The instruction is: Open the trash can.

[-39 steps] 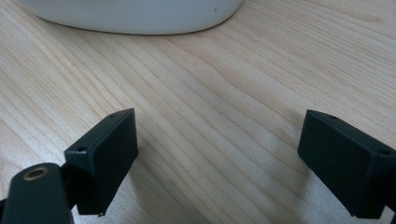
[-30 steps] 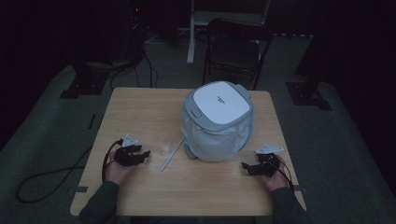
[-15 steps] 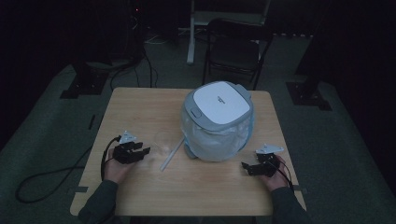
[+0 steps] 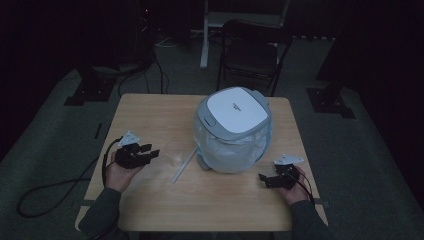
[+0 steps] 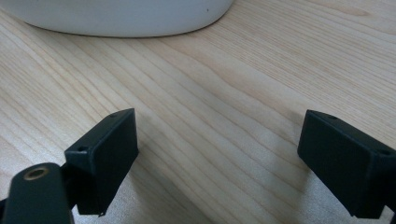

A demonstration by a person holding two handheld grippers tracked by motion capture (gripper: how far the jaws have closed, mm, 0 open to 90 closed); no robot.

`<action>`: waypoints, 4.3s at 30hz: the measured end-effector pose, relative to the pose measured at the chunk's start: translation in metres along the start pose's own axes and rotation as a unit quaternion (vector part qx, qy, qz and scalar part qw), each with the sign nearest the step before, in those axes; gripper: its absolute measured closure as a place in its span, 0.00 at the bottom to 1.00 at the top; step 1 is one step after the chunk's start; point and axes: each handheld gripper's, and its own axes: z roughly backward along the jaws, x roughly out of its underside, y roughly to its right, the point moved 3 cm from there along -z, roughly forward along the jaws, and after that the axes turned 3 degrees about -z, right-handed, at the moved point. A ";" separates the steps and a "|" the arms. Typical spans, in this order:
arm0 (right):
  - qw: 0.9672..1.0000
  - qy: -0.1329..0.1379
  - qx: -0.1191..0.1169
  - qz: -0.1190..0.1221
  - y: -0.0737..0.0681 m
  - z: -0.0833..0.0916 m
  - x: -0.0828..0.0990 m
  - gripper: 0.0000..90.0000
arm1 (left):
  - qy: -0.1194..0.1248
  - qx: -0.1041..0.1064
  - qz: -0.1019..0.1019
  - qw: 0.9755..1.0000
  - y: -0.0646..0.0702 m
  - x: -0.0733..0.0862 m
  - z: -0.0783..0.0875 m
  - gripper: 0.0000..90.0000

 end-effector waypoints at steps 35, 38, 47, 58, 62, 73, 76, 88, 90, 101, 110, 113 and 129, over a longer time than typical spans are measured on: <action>1.000 0.000 0.000 0.000 0.000 0.000 0.000 0.13 | 0.057 0.097 -0.109 0.988 0.058 -0.096 0.010 0.94; 1.000 0.000 0.000 -0.001 0.000 0.000 0.000 0.13 | 0.063 0.104 -0.114 0.986 0.061 -0.103 0.012 0.99; 1.000 0.000 0.000 0.000 0.000 0.000 0.000 0.12 | 0.070 0.116 -0.137 0.981 0.073 -0.122 0.012 1.00; 1.000 -0.001 0.000 0.000 0.000 0.000 0.000 0.13 | 0.090 0.134 -0.159 0.974 0.092 -0.147 0.011 1.00; 1.000 0.000 0.000 0.000 0.000 0.000 0.000 0.13 | 0.094 0.142 -0.165 0.972 0.099 -0.157 0.008 1.00; 1.000 0.000 0.000 0.000 0.000 0.000 0.000 0.13 | 0.098 0.154 -0.167 0.969 0.108 -0.171 -0.005 1.00; 1.000 0.000 0.000 0.000 0.000 0.000 0.000 0.13 | 0.095 0.158 -0.166 0.969 0.110 -0.174 -0.010 1.00; 1.000 0.000 0.000 0.000 0.000 0.000 0.000 0.13 | 0.081 0.150 -0.172 0.970 0.116 -0.179 -0.019 1.00; 1.000 0.000 0.000 0.000 0.000 0.000 0.000 0.12 | 0.078 0.150 -0.169 0.971 0.117 -0.179 -0.019 1.00; 1.000 -0.001 0.000 0.000 0.000 0.000 0.000 0.13 | 0.072 0.157 -0.163 0.971 0.118 -0.179 -0.020 1.00; 1.000 0.000 0.000 0.000 0.000 0.000 0.000 0.13 | 0.074 0.139 -0.174 0.972 0.119 -0.180 -0.018 0.97; 1.000 0.000 0.000 0.000 0.000 0.000 0.000 0.13 | 0.073 0.133 -0.176 0.973 0.116 -0.178 -0.015 0.92; 1.000 0.000 0.000 0.000 0.000 0.000 0.000 0.13 | 0.078 0.101 -0.135 0.983 0.078 -0.161 0.008 0.79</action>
